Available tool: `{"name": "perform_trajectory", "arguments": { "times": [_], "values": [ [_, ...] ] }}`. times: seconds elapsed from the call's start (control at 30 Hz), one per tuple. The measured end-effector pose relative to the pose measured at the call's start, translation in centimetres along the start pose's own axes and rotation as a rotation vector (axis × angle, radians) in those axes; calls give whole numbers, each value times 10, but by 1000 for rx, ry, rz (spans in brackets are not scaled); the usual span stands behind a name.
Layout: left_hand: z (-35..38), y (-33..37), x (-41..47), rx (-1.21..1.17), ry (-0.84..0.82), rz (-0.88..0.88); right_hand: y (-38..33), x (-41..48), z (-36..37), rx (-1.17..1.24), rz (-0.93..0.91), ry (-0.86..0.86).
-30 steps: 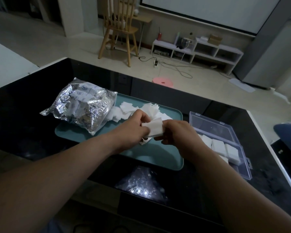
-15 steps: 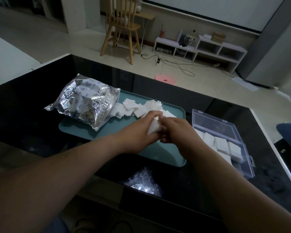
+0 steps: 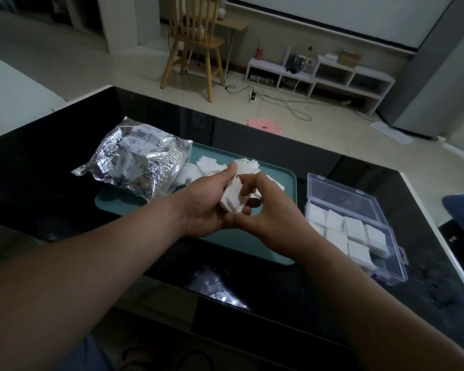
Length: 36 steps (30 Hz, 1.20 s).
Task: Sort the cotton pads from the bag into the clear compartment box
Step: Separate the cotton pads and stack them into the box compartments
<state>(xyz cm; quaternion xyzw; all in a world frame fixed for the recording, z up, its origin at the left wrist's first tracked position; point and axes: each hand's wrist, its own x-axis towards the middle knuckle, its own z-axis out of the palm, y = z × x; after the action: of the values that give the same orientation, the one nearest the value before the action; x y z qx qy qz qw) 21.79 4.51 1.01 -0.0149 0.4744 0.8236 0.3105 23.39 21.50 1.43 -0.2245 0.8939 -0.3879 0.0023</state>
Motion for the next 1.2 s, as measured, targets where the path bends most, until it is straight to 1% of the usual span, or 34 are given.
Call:
{"name": "perform_trajectory", "arguments": {
  "times": [0.07,0.13,0.3,0.37,0.43,0.5,0.53,0.6,0.7,0.8,0.9,1.0,1.1,1.2],
  "values": [
    [-3,-1,2,-11,-10,-1,0,0,1,21,-25,21],
    [-6,-3,3,-22,-11,-2,-1,0,0,-12,-42,28],
    [-3,-5,0,24,-77,7,0,-1,0,9,-23,-34],
    [-3,-1,2,38,14,45,1,4,0,42,-6,-20],
    [-10,5,6,-71,191,82,3,11,-3,132,70,86],
    [-19,12,8,-173,354,113,6,19,-8,160,195,201],
    [-23,14,7,-184,404,122,9,22,-9,122,258,213],
    [-28,14,6,-159,470,125,17,26,-5,-24,338,130],
    [-26,12,5,-109,512,105,26,29,16,-255,319,-29],
    [-23,11,5,-122,542,111,24,30,36,-403,282,-64],
    [-24,10,5,-126,567,115,25,32,45,-495,252,-73],
    [-26,8,5,-100,569,103,28,34,43,-511,242,-66],
    [-27,8,5,-94,535,83,30,33,38,-515,239,-64],
    [-21,8,4,-87,473,91,32,24,35,-567,178,-60]
  ]
}}
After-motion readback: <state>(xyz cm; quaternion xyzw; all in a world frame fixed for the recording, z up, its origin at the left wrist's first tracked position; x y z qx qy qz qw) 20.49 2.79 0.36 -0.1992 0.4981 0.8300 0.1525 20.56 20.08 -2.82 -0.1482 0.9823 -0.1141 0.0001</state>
